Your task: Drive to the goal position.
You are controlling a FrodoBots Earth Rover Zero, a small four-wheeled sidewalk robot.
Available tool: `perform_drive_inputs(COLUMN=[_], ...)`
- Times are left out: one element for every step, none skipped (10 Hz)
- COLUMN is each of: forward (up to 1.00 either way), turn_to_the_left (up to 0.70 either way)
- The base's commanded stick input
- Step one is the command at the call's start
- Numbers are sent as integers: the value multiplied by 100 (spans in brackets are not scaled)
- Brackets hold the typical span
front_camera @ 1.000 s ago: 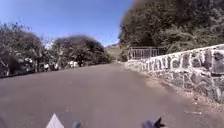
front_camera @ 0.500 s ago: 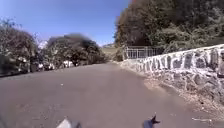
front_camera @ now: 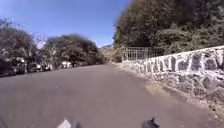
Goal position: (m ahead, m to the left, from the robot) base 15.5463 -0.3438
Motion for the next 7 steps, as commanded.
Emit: perform_drive_inputs(forward=[50, 50, 50, 50, 50, 50, 50], turn_to_the_left=[-48, 0, 0, 0, 0, 0, 0])
